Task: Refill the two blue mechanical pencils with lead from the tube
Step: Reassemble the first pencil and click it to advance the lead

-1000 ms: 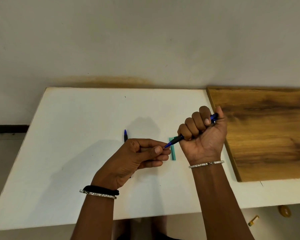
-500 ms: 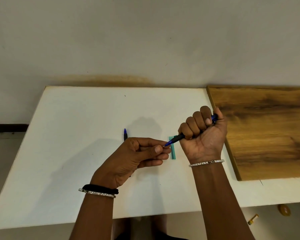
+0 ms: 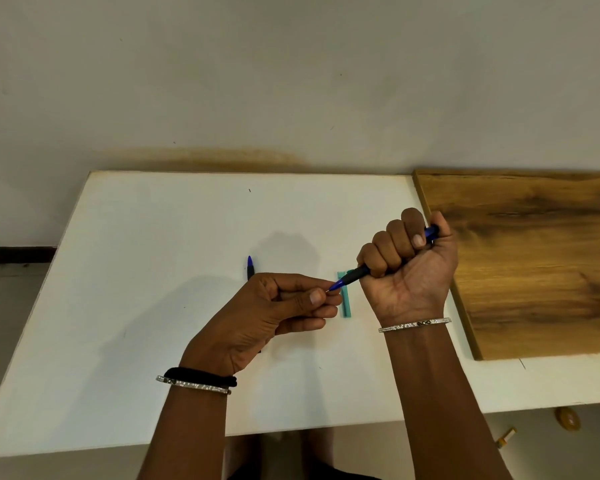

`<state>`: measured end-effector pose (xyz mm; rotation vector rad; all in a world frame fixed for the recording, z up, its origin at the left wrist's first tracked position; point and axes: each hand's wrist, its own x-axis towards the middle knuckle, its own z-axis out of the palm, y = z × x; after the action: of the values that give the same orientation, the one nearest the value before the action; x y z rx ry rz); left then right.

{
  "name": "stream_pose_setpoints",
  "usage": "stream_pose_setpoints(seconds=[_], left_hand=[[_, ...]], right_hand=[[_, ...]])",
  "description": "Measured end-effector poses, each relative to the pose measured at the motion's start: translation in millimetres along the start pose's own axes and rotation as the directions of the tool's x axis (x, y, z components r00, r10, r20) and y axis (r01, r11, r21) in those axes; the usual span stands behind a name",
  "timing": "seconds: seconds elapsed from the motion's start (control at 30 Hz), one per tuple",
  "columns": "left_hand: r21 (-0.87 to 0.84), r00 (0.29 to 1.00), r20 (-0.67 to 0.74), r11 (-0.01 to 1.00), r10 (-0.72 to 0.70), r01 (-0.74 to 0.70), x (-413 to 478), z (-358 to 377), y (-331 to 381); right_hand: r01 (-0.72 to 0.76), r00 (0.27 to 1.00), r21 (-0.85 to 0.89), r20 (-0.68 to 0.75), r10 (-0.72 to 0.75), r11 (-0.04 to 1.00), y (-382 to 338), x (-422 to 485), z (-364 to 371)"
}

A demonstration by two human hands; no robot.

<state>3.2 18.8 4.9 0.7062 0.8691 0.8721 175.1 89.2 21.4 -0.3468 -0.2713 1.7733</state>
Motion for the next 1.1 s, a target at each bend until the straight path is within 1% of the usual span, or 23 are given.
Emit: stream_pose_setpoints(seconds=[0.37, 0.6, 0.8, 1.0, 1.1], left_hand=[[0.029, 1.0, -0.012, 1.0, -0.006, 0.007, 0, -1, 0], [0.023, 0.999, -0.042, 1.0, -0.007, 0.008, 1, -2, -1], [0.024, 0.998, -0.058, 1.0, -0.014, 0.016, 1, -2, -1], [0.013, 1.0, -0.025, 1.0, -0.017, 0.017, 1, -2, -1], [0.006, 1.0, -0.014, 1.0, -0.01, 0.01, 1, -1, -1]], right_hand=[[-0.008, 1.0, -0.051, -0.011, 0.007, 0.999, 2, -1, -2], [-0.092, 0.996, -0.019, 0.019, 0.092, 0.996, 7, -2, -5], [-0.158, 0.987, 0.005, 0.011, 0.157, 0.987, 12, -3, -2], [-0.127, 0.991, 0.037, -0.029, 0.128, 0.991, 10, -3, -4], [-0.112, 0.993, 0.042, -0.022, 0.113, 0.993, 8, -3, -4]])
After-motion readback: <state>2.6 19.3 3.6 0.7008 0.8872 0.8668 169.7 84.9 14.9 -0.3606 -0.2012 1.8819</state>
